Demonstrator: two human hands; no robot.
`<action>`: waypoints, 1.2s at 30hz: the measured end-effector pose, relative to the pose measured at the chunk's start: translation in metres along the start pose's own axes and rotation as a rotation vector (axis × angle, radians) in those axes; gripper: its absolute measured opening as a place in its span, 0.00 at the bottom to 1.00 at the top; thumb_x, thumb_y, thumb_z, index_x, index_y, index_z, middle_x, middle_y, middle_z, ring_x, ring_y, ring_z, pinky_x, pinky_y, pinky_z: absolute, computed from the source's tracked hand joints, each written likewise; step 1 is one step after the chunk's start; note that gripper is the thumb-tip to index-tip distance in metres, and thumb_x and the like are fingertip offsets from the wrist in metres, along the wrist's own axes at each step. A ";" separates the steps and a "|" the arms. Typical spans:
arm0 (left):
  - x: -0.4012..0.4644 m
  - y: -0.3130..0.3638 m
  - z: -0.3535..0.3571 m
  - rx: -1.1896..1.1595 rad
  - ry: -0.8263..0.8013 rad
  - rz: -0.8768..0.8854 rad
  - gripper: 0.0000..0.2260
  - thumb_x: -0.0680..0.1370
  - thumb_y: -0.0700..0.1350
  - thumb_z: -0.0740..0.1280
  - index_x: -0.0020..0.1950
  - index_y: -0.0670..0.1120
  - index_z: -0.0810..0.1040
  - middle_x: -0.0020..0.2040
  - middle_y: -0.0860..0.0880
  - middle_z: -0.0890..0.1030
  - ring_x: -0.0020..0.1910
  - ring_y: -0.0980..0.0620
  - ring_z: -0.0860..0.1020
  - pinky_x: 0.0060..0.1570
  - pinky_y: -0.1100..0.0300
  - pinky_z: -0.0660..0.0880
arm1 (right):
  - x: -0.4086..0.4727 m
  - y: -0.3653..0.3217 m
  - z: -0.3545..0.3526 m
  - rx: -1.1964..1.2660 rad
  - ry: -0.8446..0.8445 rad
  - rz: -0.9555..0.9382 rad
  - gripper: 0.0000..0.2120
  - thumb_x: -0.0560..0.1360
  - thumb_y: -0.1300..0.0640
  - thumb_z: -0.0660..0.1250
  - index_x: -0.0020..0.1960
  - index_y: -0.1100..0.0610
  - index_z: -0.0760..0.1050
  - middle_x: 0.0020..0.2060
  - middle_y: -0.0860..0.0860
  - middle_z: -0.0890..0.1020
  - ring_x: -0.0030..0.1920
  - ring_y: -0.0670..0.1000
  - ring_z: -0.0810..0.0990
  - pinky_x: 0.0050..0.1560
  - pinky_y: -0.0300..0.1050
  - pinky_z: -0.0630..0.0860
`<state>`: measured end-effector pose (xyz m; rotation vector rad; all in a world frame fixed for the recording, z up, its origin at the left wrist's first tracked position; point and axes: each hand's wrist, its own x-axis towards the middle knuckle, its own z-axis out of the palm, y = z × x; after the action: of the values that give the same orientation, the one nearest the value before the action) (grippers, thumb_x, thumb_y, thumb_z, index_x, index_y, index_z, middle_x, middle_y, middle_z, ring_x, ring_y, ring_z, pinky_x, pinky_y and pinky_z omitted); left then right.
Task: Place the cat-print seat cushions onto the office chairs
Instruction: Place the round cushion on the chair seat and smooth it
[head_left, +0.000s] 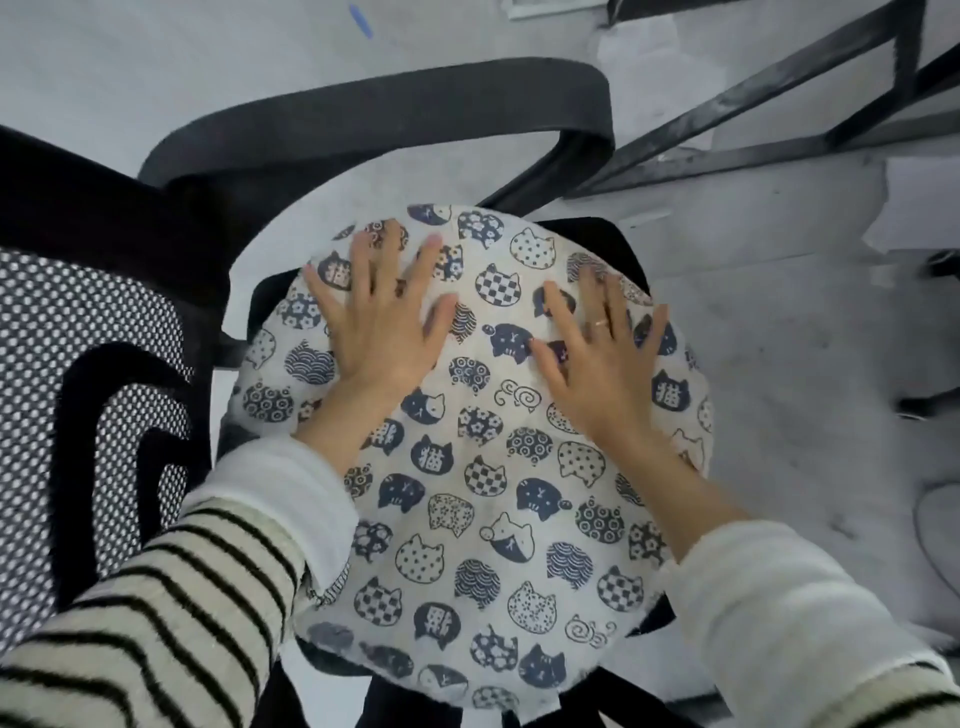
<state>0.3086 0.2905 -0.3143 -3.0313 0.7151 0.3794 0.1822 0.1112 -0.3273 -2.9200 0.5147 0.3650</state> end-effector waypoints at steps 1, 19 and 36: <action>-0.014 -0.009 0.001 -0.020 0.006 -0.047 0.27 0.78 0.65 0.44 0.76 0.60 0.45 0.78 0.49 0.46 0.77 0.43 0.46 0.66 0.27 0.44 | -0.017 0.008 0.002 -0.014 0.017 0.058 0.28 0.79 0.37 0.47 0.76 0.44 0.53 0.77 0.52 0.56 0.76 0.54 0.53 0.69 0.72 0.52; -0.100 0.028 0.025 -0.112 -0.006 -0.256 0.25 0.80 0.60 0.46 0.76 0.60 0.44 0.78 0.42 0.43 0.75 0.34 0.42 0.61 0.22 0.43 | -0.075 -0.035 0.012 0.003 -0.085 -0.078 0.28 0.78 0.37 0.39 0.75 0.43 0.37 0.76 0.52 0.39 0.77 0.58 0.40 0.68 0.75 0.41; -0.149 0.004 0.028 -0.069 -0.185 -0.443 0.32 0.75 0.71 0.42 0.74 0.61 0.37 0.77 0.48 0.35 0.75 0.40 0.36 0.64 0.25 0.42 | -0.107 -0.007 0.025 -0.043 -0.111 -0.030 0.27 0.80 0.39 0.43 0.76 0.43 0.43 0.78 0.50 0.46 0.77 0.50 0.41 0.71 0.70 0.43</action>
<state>0.1711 0.3544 -0.3065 -3.0371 0.0156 0.6634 0.0813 0.1562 -0.3224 -2.9240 0.4521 0.5372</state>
